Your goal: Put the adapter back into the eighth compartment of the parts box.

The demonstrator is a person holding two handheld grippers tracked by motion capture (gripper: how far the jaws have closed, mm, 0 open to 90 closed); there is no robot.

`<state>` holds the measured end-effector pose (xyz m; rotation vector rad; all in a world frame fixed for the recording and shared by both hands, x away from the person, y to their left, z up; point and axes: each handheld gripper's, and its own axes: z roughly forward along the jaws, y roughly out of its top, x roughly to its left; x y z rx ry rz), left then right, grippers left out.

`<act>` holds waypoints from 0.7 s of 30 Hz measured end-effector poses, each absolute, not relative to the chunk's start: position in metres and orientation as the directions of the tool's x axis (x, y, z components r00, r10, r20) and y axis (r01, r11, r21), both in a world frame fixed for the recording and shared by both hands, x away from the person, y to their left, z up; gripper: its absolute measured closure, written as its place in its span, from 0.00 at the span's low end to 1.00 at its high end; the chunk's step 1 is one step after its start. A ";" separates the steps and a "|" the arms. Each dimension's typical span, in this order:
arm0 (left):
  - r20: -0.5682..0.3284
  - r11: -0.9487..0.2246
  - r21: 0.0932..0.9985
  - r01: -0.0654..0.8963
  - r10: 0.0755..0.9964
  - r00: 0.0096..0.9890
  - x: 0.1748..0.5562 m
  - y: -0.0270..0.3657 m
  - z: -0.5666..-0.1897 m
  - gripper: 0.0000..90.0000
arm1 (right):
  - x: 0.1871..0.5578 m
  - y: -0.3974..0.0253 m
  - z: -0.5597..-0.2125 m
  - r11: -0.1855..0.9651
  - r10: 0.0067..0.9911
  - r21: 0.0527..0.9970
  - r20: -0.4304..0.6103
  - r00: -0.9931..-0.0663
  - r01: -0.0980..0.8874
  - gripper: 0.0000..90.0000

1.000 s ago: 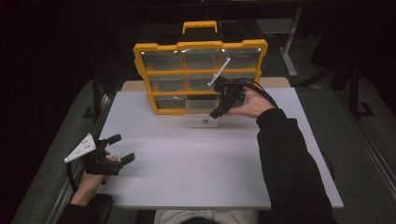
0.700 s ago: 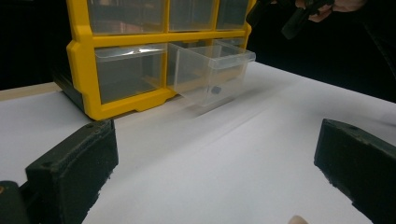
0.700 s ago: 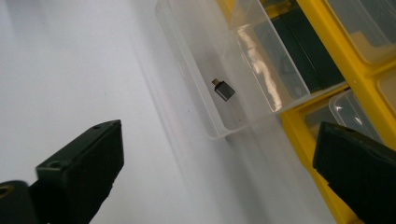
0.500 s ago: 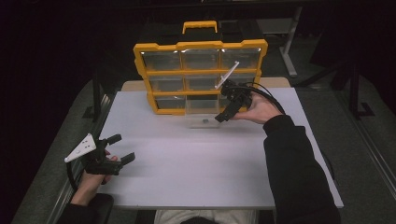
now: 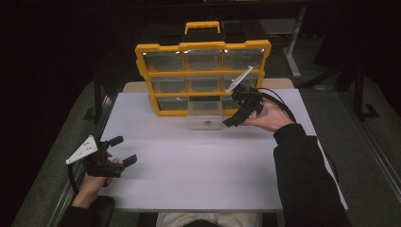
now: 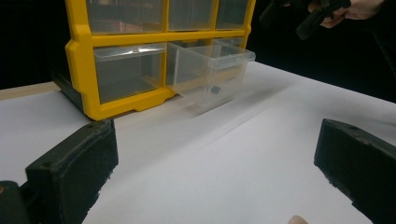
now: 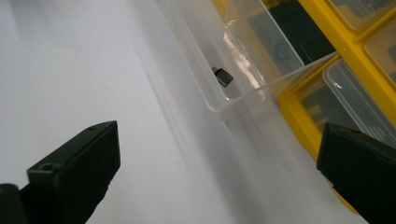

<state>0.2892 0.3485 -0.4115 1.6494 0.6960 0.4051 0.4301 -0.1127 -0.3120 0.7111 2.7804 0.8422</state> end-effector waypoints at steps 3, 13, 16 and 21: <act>-0.115 -0.081 0.973 0.217 0.644 0.757 0.289 0.349 -0.412 0.00 | 0.427 -0.117 -0.314 0.725 0.486 0.561 -0.006 -0.874 0.400 0.00; -0.116 -0.081 0.973 0.218 0.644 0.756 0.289 0.348 -0.412 0.00 | 0.418 -0.135 -0.319 0.701 0.512 0.579 -0.001 -0.859 0.417 0.00; -0.116 -0.081 0.973 0.218 0.644 0.756 0.289 0.348 -0.412 0.00 | 0.415 -0.140 -0.321 0.692 0.521 0.584 0.003 -0.853 0.425 0.00; -0.116 -0.082 0.972 0.219 0.644 0.756 0.289 0.348 -0.412 0.00 | 0.409 -0.149 -0.324 0.675 0.534 0.595 0.013 -0.845 0.436 0.00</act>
